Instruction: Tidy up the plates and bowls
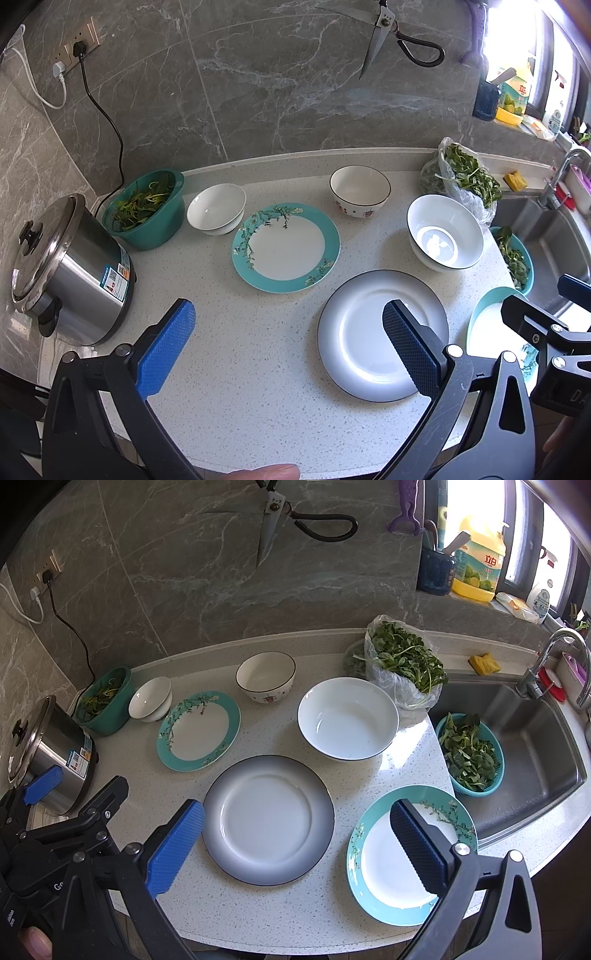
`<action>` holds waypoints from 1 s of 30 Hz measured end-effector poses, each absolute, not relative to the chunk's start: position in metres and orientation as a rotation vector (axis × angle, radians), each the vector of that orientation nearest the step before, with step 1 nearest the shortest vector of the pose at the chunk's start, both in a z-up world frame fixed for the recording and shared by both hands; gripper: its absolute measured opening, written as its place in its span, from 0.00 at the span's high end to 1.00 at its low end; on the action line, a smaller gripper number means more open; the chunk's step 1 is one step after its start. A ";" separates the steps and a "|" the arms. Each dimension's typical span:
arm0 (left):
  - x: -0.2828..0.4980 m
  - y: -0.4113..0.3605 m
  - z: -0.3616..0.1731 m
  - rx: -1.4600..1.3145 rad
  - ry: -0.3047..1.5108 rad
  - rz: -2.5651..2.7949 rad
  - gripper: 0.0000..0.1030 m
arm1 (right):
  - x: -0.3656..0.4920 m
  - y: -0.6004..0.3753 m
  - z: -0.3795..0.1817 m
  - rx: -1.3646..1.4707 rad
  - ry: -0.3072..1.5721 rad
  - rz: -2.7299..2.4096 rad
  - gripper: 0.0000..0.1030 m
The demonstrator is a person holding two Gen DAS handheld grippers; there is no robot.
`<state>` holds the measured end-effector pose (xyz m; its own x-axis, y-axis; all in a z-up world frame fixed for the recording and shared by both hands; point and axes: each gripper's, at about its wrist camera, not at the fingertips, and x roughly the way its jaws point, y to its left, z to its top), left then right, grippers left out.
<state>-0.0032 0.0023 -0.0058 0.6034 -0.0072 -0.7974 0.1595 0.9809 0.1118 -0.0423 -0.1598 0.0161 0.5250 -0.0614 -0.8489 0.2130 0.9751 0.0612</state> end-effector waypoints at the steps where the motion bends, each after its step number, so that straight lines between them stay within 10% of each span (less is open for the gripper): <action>1: -0.003 0.002 -0.006 0.179 0.919 -0.097 0.00 | -0.042 -0.160 0.016 0.165 1.006 -0.165 0.00; 30: -0.008 0.008 -0.014 0.186 0.931 -0.105 0.00 | -0.051 -0.150 0.007 0.167 1.014 -0.173 0.00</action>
